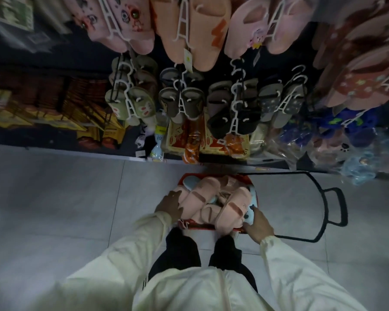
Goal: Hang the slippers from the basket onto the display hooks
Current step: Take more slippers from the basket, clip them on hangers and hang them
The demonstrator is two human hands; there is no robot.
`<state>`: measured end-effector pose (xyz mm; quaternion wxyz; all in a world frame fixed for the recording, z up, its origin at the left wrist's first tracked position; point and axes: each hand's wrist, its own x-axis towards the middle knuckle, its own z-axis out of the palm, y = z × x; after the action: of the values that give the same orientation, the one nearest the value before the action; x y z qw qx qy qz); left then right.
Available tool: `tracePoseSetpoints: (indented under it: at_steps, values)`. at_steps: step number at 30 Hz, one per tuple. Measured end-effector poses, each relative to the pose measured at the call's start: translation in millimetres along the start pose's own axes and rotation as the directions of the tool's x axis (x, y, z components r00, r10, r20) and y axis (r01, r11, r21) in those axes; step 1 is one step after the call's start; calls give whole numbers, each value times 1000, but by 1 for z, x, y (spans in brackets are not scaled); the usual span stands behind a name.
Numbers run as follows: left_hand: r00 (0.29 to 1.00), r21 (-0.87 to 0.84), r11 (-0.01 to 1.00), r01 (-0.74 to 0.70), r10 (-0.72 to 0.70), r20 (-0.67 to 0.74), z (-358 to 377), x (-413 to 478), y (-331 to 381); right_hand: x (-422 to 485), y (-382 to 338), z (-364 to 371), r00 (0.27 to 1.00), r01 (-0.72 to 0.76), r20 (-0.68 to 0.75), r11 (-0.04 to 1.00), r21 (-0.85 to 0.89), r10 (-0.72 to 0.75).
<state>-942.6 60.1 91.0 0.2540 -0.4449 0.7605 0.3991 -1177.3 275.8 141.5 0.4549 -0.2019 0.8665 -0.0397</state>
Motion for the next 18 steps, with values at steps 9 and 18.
tracePoseSetpoints:
  at_steps: [9,18]
  values:
    - [988,-81,988,131,-137,-66,44,17,22,65,66,13,992,51,122,996,-67,-42]
    - [999,191,981,30,-36,27,106,103,22,144,122,68,992,1,130,1000,-25,2]
